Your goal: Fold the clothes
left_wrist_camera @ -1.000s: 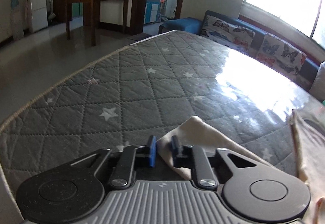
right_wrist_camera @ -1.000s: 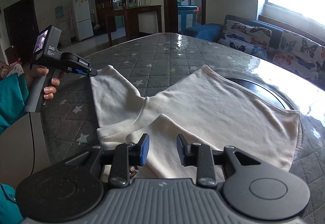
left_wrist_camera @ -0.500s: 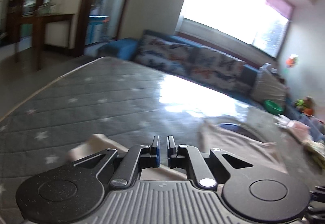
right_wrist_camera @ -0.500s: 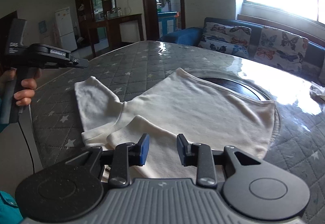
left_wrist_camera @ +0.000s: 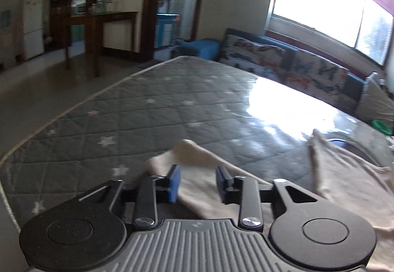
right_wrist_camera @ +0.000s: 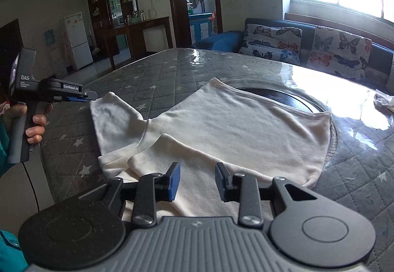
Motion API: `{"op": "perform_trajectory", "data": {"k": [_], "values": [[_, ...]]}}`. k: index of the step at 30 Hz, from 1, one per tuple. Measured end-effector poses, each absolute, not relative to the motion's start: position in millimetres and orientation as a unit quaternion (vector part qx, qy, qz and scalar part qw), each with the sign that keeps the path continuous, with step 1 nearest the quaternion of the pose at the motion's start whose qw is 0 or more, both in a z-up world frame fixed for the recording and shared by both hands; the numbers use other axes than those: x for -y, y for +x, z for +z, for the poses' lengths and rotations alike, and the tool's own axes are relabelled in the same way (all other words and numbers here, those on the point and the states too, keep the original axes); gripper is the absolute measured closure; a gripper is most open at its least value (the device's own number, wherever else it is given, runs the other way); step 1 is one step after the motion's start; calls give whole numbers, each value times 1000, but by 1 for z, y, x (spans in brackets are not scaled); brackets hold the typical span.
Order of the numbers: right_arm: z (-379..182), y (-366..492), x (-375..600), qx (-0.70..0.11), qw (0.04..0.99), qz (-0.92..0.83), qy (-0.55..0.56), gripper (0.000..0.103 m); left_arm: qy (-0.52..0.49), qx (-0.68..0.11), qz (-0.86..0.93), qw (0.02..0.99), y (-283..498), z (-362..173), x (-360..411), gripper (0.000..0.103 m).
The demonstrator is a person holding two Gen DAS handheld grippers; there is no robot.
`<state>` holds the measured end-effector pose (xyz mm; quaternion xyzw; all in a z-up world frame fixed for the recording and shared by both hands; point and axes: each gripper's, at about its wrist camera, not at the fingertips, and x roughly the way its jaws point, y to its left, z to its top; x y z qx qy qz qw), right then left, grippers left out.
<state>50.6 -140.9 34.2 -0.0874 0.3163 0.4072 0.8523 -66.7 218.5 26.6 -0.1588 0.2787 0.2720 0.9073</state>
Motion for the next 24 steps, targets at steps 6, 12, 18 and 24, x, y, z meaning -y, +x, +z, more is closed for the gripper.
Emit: {"op": "perform_trajectory", "data": {"k": [6, 12, 18, 24], "values": [[33, 49, 135, -319, 850, 410, -93, 68, -183, -287, 295, 893, -66, 12, -243, 59], [33, 50, 133, -321, 849, 408, -95, 67, -199, -287, 309, 885, -63, 4, -251, 62], [33, 50, 133, -320, 851, 407, -94, 66, -192, -284, 290, 894, -54, 0, -256, 94], [35, 47, 140, -316, 856, 399, -88, 66, -217, -257, 238, 911, -62, 16, -246, 98]]}}
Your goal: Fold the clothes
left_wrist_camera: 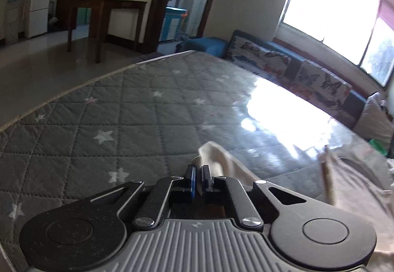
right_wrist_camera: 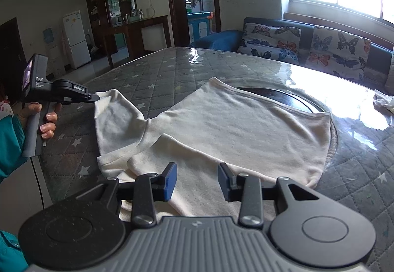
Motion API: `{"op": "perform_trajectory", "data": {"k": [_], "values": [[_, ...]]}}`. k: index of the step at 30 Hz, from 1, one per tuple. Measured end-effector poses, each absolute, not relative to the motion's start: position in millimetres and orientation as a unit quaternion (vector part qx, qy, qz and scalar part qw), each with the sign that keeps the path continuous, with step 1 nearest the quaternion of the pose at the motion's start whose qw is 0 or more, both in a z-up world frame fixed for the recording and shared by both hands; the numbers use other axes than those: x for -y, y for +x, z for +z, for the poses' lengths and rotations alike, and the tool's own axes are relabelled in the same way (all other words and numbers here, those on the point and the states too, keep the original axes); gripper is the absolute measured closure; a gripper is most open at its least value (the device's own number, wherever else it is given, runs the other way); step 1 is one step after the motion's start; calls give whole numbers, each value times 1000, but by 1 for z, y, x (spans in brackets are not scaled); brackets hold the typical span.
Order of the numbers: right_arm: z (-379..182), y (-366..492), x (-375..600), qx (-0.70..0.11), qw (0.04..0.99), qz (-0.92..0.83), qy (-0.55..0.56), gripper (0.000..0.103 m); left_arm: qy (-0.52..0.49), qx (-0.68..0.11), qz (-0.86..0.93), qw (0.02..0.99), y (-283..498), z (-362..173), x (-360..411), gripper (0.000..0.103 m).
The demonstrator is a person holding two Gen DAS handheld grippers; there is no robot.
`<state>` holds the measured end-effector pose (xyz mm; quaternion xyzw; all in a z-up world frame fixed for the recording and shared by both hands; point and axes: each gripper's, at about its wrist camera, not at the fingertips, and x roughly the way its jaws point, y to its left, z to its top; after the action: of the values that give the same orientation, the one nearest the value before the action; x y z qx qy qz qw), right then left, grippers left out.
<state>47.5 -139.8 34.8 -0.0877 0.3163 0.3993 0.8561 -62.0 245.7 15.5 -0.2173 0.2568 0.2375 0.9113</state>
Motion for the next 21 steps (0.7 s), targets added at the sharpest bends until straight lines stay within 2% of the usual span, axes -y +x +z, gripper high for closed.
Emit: {"op": "perform_trajectory", "data": {"k": [12, 21], "values": [[49, 52, 161, -304, 868, 391, -45, 66, -195, -215, 23, 957, -64, 71, -142, 98], [50, 61, 168, -321, 860, 397, -1, 66, -133, -276, -110, 946, -56, 45, -53, 98]]}}
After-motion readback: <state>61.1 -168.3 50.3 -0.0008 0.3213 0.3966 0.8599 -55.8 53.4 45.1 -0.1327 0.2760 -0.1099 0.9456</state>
